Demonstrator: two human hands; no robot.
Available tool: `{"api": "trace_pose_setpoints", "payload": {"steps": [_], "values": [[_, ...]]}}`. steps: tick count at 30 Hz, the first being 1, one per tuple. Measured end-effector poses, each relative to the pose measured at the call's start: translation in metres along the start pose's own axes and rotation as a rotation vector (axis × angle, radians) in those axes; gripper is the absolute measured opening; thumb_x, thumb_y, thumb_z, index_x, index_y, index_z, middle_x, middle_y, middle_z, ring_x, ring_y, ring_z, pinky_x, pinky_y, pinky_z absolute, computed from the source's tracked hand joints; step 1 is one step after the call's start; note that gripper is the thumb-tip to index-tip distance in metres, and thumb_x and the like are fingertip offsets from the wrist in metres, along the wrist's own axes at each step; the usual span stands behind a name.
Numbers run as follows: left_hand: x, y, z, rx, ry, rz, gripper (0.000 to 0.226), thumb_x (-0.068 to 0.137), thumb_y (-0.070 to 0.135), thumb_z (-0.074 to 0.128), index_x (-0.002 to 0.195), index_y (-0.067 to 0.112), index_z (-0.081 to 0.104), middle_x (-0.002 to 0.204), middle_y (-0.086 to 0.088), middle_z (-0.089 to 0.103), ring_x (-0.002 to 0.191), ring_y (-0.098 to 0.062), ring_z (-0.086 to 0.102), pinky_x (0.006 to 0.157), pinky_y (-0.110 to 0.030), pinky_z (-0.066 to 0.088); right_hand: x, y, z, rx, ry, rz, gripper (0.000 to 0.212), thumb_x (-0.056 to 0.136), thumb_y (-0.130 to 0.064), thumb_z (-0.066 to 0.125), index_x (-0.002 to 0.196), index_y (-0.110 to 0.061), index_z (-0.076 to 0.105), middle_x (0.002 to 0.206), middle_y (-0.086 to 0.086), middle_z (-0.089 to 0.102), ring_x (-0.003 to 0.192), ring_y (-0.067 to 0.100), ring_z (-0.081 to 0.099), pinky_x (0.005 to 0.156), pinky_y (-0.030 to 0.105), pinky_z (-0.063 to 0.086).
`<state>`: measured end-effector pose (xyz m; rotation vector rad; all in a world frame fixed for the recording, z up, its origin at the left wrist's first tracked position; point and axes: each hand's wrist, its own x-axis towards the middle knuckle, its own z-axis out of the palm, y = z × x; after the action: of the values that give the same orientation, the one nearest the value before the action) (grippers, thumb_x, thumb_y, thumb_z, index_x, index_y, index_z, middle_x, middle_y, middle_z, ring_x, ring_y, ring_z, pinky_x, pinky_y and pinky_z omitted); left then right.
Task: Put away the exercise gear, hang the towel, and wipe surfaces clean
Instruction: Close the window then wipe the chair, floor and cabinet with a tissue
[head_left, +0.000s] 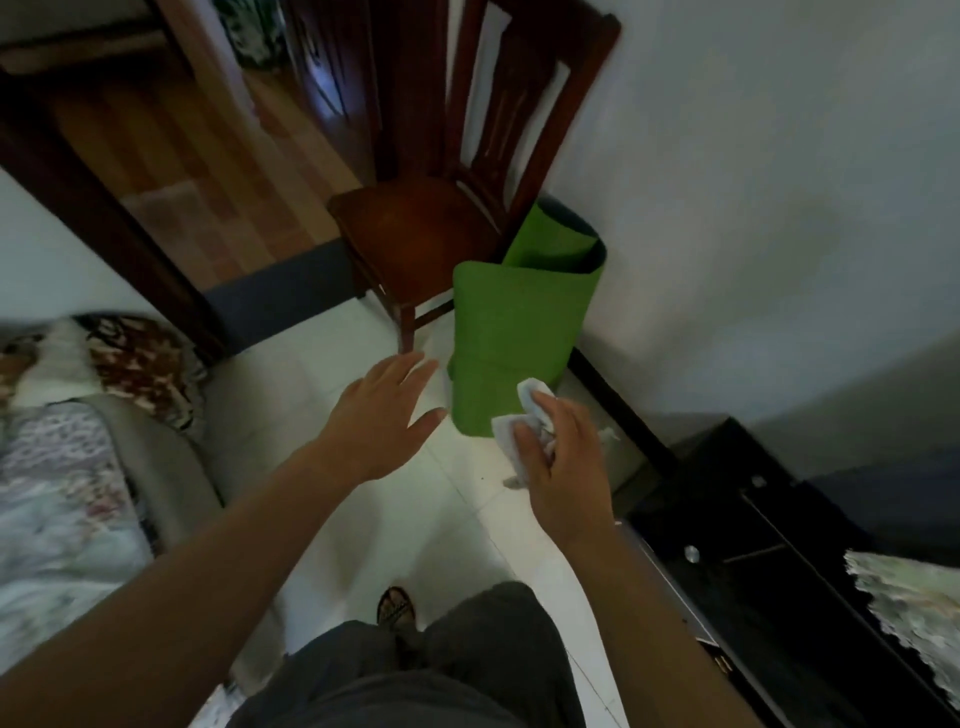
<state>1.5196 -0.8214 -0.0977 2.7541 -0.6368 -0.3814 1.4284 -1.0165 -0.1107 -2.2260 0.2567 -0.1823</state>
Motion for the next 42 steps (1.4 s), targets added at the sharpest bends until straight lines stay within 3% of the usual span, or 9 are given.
{"api": "trace_pose_setpoints", "payload": {"steps": [5,9,13,15,26,38,42], "values": [[0.03,-0.027,0.001,-0.059,-0.017,-0.067,0.066,0.093,0.056,0.03,0.148,0.02,0.02,0.155,-0.002,0.022,0.142,-0.021,0.021,0.113,-0.044,0.028,0.057,0.006,0.025,-0.038,-0.103,-0.017,0.052,0.089,-0.059,0.039,0.13,-0.028,0.044,0.124,-0.008,0.044,0.107,0.013,0.052,0.082,0.039,0.055],[0.068,-0.058,-0.016,-0.026,0.001,-0.168,0.062,0.095,0.05,0.034,0.148,0.024,0.018,0.155,0.001,0.02,0.142,-0.019,0.019,0.111,-0.046,0.029,0.132,-0.002,0.056,0.018,-0.177,-0.094,0.049,0.09,-0.056,0.045,0.129,-0.026,0.046,0.118,-0.014,0.043,0.107,0.013,0.051,0.083,0.04,0.053],[0.108,-0.092,-0.049,0.001,0.042,-0.266,0.062,0.094,0.052,0.033,0.148,0.024,0.018,0.155,0.001,0.021,0.142,-0.02,0.02,0.111,-0.046,0.029,0.211,-0.027,0.082,0.014,-0.263,-0.231,0.049,0.09,-0.049,0.045,0.132,-0.022,0.046,0.12,-0.005,0.05,0.103,0.008,0.049,0.085,0.019,0.045],[0.129,-0.106,-0.067,0.019,0.062,-0.306,0.063,0.094,0.052,0.033,0.148,0.024,0.019,0.155,0.0,0.022,0.142,-0.02,0.022,0.111,-0.046,0.029,0.242,-0.036,0.096,0.032,-0.314,-0.271,0.05,0.09,-0.051,0.044,0.132,-0.024,0.045,0.122,-0.006,0.05,0.104,0.006,0.048,0.083,0.014,0.044],[0.195,-0.186,-0.105,-0.047,0.132,-0.502,0.061,0.094,0.05,0.034,0.148,0.026,0.02,0.155,0.001,0.022,0.141,-0.021,0.022,0.112,-0.045,0.029,0.358,-0.074,0.177,-0.015,-0.466,-0.328,0.044,0.093,-0.05,0.045,0.132,-0.03,0.042,0.131,-0.006,0.045,0.113,0.011,0.047,0.089,0.03,0.049],[0.344,-0.308,-0.154,-0.086,-0.027,-0.277,0.06,0.095,0.051,0.034,0.148,0.029,0.017,0.155,0.005,0.019,0.142,-0.02,0.019,0.111,-0.051,0.028,0.482,-0.097,0.222,-0.128,-0.275,-0.117,0.058,0.089,-0.062,0.036,0.133,-0.025,0.044,0.131,-0.002,0.045,0.113,0.016,0.048,0.089,0.035,0.049],[0.396,-0.318,-0.165,-0.058,-0.103,-0.174,0.06,0.095,0.051,0.033,0.148,0.028,0.016,0.156,0.005,0.018,0.143,-0.02,0.017,0.112,-0.052,0.025,0.505,-0.097,0.228,-0.143,-0.189,-0.004,0.05,0.092,-0.051,0.042,0.132,-0.022,0.046,0.131,0.0,0.046,0.113,0.016,0.047,0.092,0.035,0.046]]}}
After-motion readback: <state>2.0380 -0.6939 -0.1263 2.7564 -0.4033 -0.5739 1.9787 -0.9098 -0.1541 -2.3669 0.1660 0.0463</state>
